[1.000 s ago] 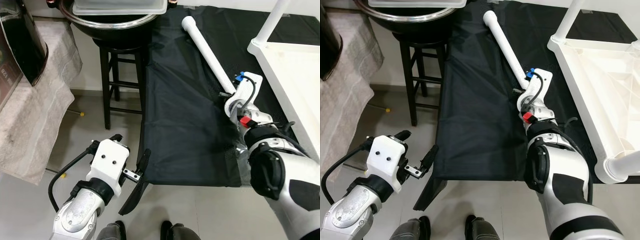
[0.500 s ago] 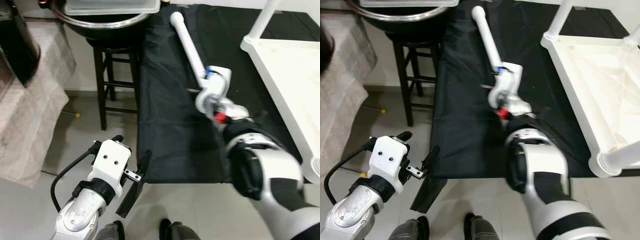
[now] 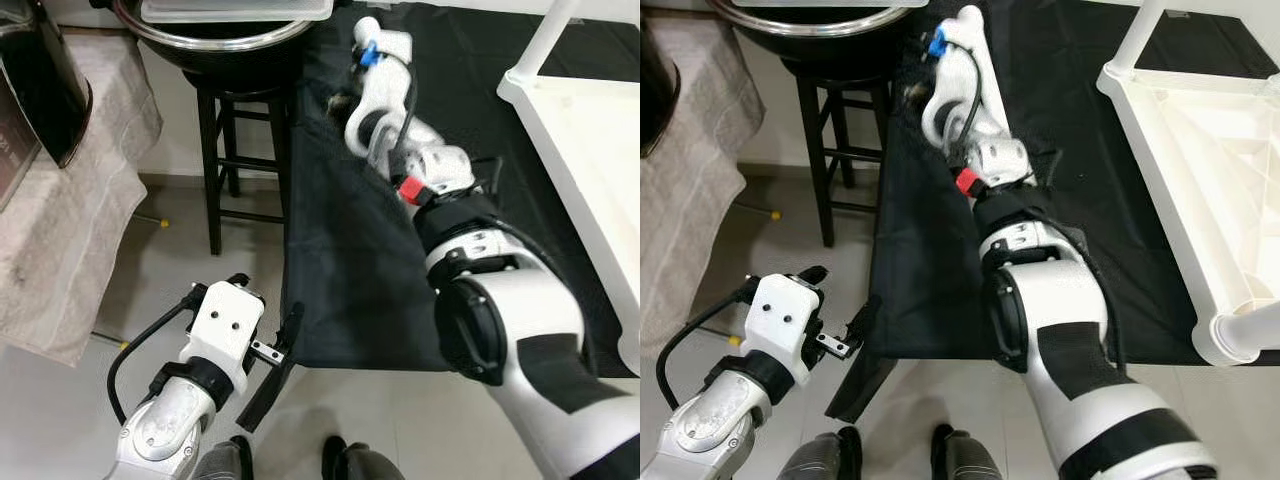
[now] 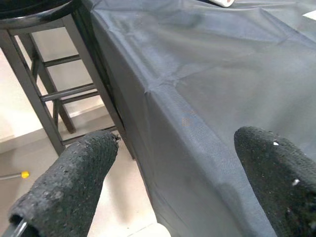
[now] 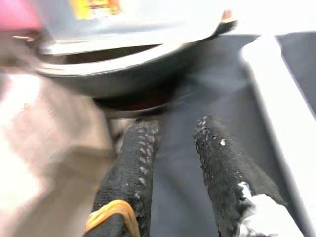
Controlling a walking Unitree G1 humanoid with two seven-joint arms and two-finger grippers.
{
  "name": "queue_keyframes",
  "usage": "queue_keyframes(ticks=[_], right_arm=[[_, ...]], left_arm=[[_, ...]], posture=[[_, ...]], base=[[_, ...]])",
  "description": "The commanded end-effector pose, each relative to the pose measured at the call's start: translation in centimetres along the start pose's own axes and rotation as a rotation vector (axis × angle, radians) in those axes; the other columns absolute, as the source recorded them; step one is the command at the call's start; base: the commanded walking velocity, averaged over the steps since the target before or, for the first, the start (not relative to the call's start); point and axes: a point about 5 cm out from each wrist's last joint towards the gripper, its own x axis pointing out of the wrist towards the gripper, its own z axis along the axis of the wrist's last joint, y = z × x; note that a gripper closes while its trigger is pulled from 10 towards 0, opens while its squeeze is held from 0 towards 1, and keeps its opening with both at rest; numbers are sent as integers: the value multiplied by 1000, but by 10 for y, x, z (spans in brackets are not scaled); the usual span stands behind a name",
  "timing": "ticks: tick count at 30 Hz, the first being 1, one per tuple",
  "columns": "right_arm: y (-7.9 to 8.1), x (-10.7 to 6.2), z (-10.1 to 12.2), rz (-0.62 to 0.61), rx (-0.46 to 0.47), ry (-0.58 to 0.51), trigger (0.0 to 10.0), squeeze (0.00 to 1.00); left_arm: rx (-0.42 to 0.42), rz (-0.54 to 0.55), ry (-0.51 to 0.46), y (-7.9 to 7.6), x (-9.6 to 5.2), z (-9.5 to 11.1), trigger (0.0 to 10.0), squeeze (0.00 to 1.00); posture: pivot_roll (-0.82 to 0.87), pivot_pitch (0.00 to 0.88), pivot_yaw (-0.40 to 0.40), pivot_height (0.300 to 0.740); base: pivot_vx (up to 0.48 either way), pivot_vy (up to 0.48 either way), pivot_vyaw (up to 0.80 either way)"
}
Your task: Building children table
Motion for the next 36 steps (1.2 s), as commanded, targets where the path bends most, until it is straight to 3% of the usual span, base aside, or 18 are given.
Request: queue_keyframes(ticks=[1, 2, 3, 4, 5, 7, 12, 13, 17, 23, 31, 35, 36], right_arm=[[-3, 0, -1, -27, -28, -1, 10000, 0], [-21, -1, -4, -123, -105, 5, 10000, 0], [-21, -1, -4, -123, -105, 5, 10000, 0], [-43, -5, -16, -209, -154, 62, 10000, 1000], [-43, -5, -16, -209, -154, 62, 10000, 1000], [-72, -13, -38, -290, -146, 169, 10000, 1000], [-85, -19, -50, -325, -106, 229, 10000, 1000], [-91, -22, -54, -349, -72, 248, 10000, 0], [-98, -26, -62, -364, -6, 269, 10000, 0], [-97, -26, -63, -357, 4, 260, 10000, 0], [-84, -17, -38, -315, 0, 181, 10000, 0], [-75, -10, 18, -266, 39, -100, 10000, 0], [-75, -10, 18, -266, 39, -100, 10000, 0]], left_arm=[[-3, -9, 18, -2, -1, -4, 10000, 0], [-5, -9, 18, -2, -1, -4, 10000, 0], [-5, -9, 18, -2, -1, -4, 10000, 0], [-3, -7, 24, -1, -2, -5, 10000, 0], [-3, -7, 24, -1, -2, -5, 10000, 0], [-3, -9, 37, -2, -7, -5, 10000, 0], [-9, -19, 42, -4, -11, -4, 10000, 0], [-13, -22, 43, -6, -13, -3, 10000, 0], [-19, -25, 42, -7, -16, 0, 10000, 0], [-22, -22, 39, -7, -21, 3, 10000, 0], [-18, -20, 54, -9, -26, 3, 10000, 0], [-29, -1, 37, -10, -25, 8, 10000, 0], [-29, -1, 37, -10, -25, 8, 10000, 0]], posture=[[121, 272, -99, 740], [121, 282, -105, 740], [121, 282, -105, 740], [122, 296, -107, 740], [122, 296, -107, 740], [119, 312, -103, 740], [121, 334, -102, 740], [119, 339, -101, 740], [124, 377, -101, 740], [123, 390, -104, 740], [115, 393, -113, 740], [135, 358, -122, 740], [135, 358, -122, 740]], base=[[0, 0, 0], [0, 0, 0], [0, 0, 0], [0, 0, 0], [0, 0, 0], [0, 0, 0], [0, 0, 0], [0, 0, 0], [0, 0, 0], [0, 0, 0], [0, 0, 0], [0, 0, 0], [0, 0, 0]])
